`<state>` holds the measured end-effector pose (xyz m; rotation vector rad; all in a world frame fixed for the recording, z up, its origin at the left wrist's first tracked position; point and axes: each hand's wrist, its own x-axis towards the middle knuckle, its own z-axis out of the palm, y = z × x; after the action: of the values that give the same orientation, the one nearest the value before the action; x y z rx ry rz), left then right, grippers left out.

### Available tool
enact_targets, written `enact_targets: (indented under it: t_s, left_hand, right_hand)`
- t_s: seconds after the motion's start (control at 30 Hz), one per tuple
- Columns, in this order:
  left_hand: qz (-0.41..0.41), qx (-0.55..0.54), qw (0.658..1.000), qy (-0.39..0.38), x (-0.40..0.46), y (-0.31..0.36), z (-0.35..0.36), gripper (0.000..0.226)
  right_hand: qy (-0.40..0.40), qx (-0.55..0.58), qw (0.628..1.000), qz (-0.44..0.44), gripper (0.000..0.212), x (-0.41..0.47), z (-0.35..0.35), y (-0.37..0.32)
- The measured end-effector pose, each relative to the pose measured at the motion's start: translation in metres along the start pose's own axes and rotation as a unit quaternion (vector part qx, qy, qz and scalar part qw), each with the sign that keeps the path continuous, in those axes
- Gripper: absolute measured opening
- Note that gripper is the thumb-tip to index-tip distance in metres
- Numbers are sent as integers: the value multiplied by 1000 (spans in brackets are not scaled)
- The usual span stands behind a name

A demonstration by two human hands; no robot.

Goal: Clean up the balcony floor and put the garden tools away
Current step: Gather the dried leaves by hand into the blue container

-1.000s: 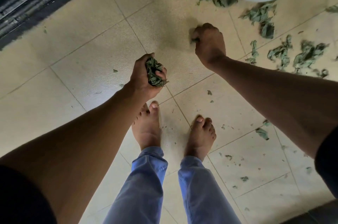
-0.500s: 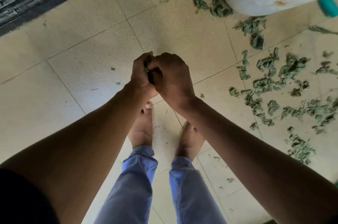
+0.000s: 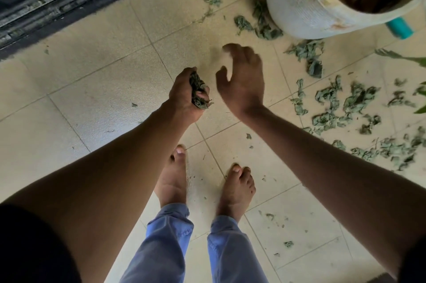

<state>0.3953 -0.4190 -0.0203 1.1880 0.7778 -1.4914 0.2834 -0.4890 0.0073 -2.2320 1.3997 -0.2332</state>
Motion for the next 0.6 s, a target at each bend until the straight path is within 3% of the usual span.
enact_targets:
  t_s: [0.13, 0.27, 0.47, 0.6]
  left_hand:
    - [-24, 7, 1000, -4, 7, 4, -3, 21]
    - [-43, 19, 999, -15, 8, 6, -12, 17]
    - [-53, 41, 998, -14, 3, 6, -24, 7]
    - [-63, 30, 997, -14, -1, 1, -31, 20]
  right_hand:
    - [-92, -174, 977, 82, 78, 47, 14, 42]
    - [-158, -251, 953, 59, 97, 77, 14, 59]
    - [-173, -283, 943, 11, 81, 90, 10, 71]
    - [-171, -295, 940, -24, 67, 71, 9, 73]
